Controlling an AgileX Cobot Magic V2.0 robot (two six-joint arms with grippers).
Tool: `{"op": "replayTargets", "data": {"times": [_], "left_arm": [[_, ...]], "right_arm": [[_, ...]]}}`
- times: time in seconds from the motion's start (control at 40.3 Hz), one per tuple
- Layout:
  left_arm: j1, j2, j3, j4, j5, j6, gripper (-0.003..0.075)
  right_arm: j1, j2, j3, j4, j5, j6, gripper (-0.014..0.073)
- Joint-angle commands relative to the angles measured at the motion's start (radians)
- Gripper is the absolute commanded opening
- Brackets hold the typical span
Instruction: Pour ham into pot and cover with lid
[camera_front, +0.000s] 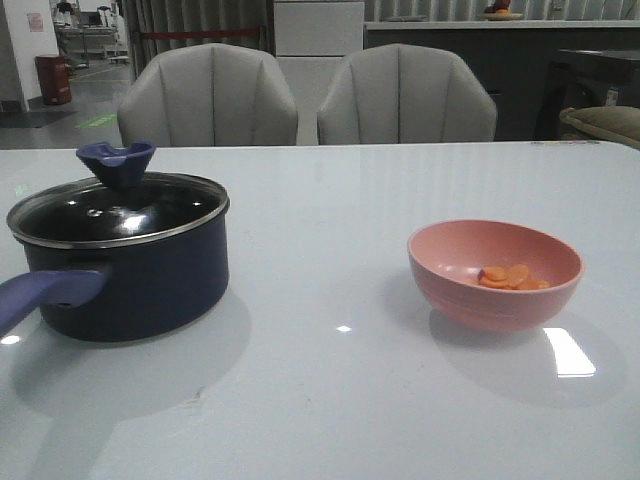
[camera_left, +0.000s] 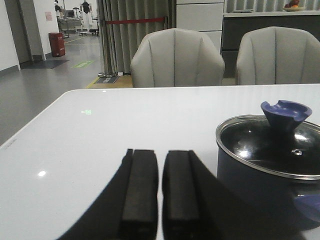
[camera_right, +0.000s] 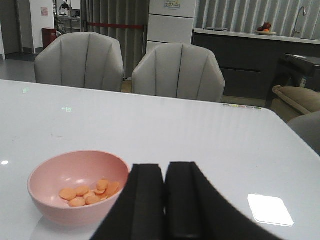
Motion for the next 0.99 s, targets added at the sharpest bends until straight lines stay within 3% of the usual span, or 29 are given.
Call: {"op": "replayTargets", "data": {"times": [0.0, 0.793, 0.967], "left_arm": [[-0.001, -0.018, 0.022, -0.001, -0.079, -0.009, 0.013], [-0.001, -0.018, 0.022, -0.001, -0.096, -0.009, 0.013], [-0.001, -0.018, 0.022, -0.001, -0.209, -0.009, 0.013]], "right_arm": [[-0.006, -0.02, -0.005, -0.01, -0.09, -0.005, 0.0138], [-0.006, -0.02, -0.005, -0.01, -0.09, -0.005, 0.0138], [-0.006, -0.02, -0.005, -0.01, -0.09, -0.005, 0.0138]]}}
